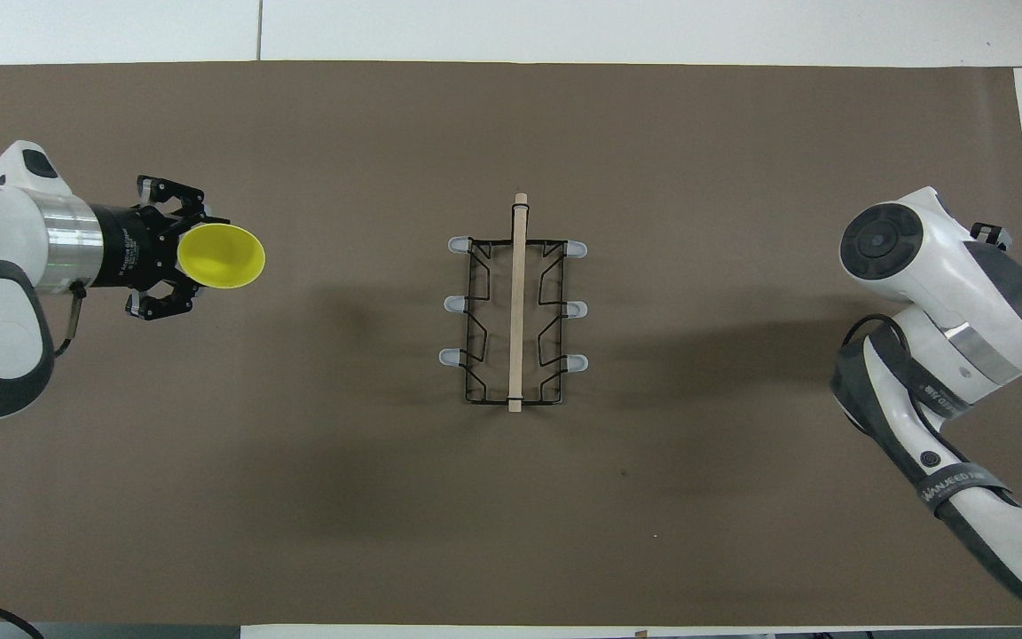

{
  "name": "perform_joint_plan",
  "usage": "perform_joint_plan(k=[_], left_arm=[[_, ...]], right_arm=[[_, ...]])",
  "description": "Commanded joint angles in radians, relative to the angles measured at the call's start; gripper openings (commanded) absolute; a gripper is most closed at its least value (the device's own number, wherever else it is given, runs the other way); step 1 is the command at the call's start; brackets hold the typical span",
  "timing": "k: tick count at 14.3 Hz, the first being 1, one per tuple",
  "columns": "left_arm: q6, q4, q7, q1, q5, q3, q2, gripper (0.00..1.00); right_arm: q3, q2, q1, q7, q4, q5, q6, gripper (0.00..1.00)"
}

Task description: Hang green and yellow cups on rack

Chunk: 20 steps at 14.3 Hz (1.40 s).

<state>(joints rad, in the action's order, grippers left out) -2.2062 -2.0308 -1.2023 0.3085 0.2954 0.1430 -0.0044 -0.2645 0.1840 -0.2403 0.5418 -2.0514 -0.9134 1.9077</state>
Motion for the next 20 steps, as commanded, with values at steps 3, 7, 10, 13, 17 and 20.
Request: perform_joint_plan(k=[3,7,10,13,17,20], left_arm=[[0.04,-0.008,-0.204,0.194,-0.335,0.01,-0.032,0.0],[0.106,-0.005,-0.547,0.404,-0.723,0.009,-0.002,0.0],[0.18,0.006,-0.664,0.504,-0.849,0.009,0.032,0.0],[0.216,0.061,-0.72,0.56,-0.884,0.009,0.095,0.0],[0.256,0.092,-0.75,0.624,-0.886,0.009,0.118,0.0],[0.287,0.107,-0.77,0.682,-0.884,0.009,0.119,0.0]], right_arm=[[-0.009,0.006,-0.065,0.01,0.023,0.296,0.1,0.0],[-0.029,-0.087,-0.004,0.054,0.033,0.432,0.012,0.0],[-0.033,-0.136,0.012,0.03,0.062,0.732,-0.099,0.0],[-0.022,-0.143,-0.036,0.119,0.082,0.957,-0.133,0.0],[-0.019,-0.156,-0.123,0.334,0.06,1.333,-0.151,0.0],[-0.019,-0.201,-0.212,0.579,-0.028,1.618,-0.162,0.0]])
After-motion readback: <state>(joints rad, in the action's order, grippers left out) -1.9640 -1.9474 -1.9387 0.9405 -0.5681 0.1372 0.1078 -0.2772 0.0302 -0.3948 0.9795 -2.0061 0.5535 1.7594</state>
